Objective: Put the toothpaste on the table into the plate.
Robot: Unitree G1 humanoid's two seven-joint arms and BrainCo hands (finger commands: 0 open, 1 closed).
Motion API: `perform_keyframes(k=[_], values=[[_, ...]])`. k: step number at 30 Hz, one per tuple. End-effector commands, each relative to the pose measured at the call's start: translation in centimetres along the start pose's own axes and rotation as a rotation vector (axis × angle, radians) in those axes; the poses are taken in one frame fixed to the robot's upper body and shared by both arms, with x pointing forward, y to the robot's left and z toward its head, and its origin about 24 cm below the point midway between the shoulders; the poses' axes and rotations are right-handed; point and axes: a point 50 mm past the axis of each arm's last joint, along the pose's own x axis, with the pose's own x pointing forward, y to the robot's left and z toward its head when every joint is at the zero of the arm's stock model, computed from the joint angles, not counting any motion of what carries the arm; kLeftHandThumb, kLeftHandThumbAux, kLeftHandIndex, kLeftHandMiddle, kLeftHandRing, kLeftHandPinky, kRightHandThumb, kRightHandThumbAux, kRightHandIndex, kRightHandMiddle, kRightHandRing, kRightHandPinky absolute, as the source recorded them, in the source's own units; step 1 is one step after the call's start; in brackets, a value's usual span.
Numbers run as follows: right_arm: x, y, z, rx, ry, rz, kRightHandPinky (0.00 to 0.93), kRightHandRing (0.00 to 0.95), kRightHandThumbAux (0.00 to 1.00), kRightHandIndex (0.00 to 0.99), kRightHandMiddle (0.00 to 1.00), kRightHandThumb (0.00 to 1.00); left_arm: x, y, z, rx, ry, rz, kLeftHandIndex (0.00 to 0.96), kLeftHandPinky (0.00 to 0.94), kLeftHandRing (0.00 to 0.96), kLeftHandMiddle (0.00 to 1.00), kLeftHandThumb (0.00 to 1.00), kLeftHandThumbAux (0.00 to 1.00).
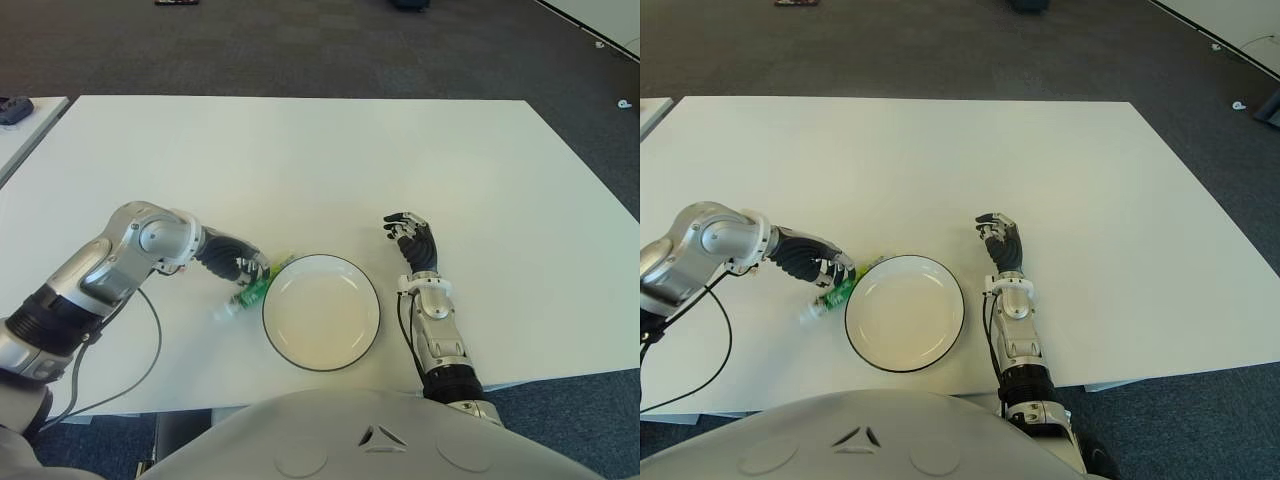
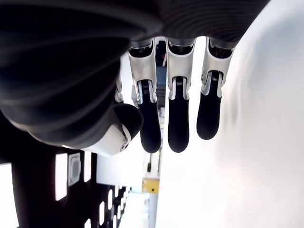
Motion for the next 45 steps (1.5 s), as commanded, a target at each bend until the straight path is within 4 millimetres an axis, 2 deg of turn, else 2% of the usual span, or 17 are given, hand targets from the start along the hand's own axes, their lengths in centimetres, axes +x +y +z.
perform_keyframes(k=[1, 9, 12, 20, 25, 29, 38, 45], values=[[0.1, 0.1, 0.0, -0.001, 0.009, -0.001, 0.416, 0.4, 0.732, 0.417, 0.413, 0.708, -0.8, 0.5, -0.2, 0.008, 0.028, -0.013, 0.239, 0.454, 0.381, 0.323, 0.747, 0.484], [0.2, 0.3, 0.0, 0.002, 0.004, 0.008, 0.418, 0.402, 0.732, 0.417, 0.415, 0.708, -1.4, 2.2, -0.7, 0.066, 0.061, 0.035, 0.243, 0.459, 0.394, 0.336, 0.77, 0.465], [0.2, 0.3, 0.1, 0.002, -0.002, 0.011, 0.421, 0.406, 0.732, 0.417, 0.418, 0.708, -2.2, 3.5, -0.9, 0.097, 0.077, 0.155, 0.225, 0.45, 0.392, 0.333, 0.768, 0.449], [0.2, 0.3, 0.1, 0.001, -0.008, 0.011, 0.429, 0.413, 0.731, 0.417, 0.422, 0.707, -2.4, 4.4, -0.2, 0.264, 0.07, 0.456, 0.169, 0.374, 0.338, 0.299, 0.777, 0.417], [0.0, 0.2, 0.0, 0.002, -0.015, 0.013, 0.442, 0.421, 0.731, 0.417, 0.425, 0.706, -1.8, 5.0, 0.1, 0.356, 0.071, 0.614, 0.125, 0.285, 0.256, 0.247, 0.754, 0.423], [-0.1, 0.2, 0.1, 0.009, -0.026, 0.014, 0.45, 0.425, 0.731, 0.418, 0.429, 0.706, -0.7, 5.0, -0.5, 0.39, 0.087, 0.682, 0.089, 0.218, 0.187, 0.194, 0.718, 0.432], [-0.4, 0.4, 0.2, 0.005, -0.055, 0.028, 0.437, 0.418, 0.731, 0.418, 0.424, 0.704, 0.8, 4.7, -1.5, 0.34, 0.125, 0.835, 0.028, 0.17, 0.115, 0.122, 0.665, 0.437], [-0.7, 0.8, 0.4, -0.036, -0.065, 0.071, 0.397, 0.386, 0.732, 0.415, 0.403, 0.705, 1.8, 4.3, -1.6, 0.298, 0.201, 0.873, 0.001, 0.095, 0.042, 0.043, 0.607, 0.407]])
